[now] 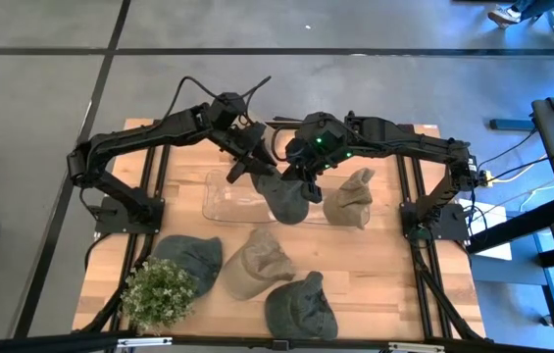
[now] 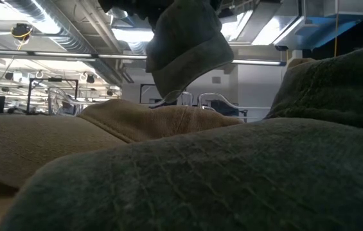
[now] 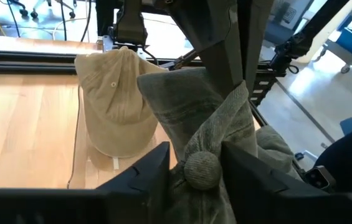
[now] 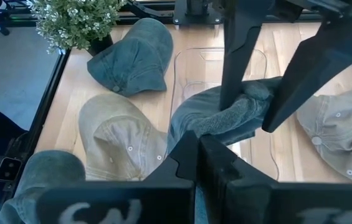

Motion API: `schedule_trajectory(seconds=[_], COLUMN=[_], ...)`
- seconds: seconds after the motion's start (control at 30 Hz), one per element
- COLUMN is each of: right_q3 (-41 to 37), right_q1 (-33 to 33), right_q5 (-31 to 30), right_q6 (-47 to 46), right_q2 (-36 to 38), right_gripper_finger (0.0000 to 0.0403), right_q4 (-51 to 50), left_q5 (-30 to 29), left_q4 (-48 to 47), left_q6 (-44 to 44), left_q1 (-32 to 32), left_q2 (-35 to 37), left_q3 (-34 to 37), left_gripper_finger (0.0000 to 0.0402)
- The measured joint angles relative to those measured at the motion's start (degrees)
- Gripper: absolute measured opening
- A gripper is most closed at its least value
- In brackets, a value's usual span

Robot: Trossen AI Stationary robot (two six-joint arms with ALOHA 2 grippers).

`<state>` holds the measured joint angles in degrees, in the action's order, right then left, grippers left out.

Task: Pick & Place hat
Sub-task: Put the top blue cap into the left transparent bin

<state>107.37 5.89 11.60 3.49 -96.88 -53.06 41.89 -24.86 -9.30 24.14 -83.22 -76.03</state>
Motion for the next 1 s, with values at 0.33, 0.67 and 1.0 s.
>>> schedule_trajectory(seconds=[0.33,0.67,1.0], right_q3=[0.0,0.0,8.9], right_q1=[0.0,0.0,0.0], right_q5=[-2.9,-3.2,-22.2], right_q6=[0.0,2.2,5.7], right_q2=[0.0,0.0,0.4], right_gripper_finger=[0.0006,0.0059,0.0121], right_q4=[-0.1,0.6,-5.9], left_q5=[-0.3,0.6,5.7], left_q4=[-0.4,0.9,-5.7], left_q6=[-0.1,-4.4,-13.2], left_q1=[0.7,1.9,2.2], left_q2=[0.3,1.8,2.1], left_q3=[0.0,0.0,-3.9], left_gripper_finger=[0.0052,0.0056,0.0057])
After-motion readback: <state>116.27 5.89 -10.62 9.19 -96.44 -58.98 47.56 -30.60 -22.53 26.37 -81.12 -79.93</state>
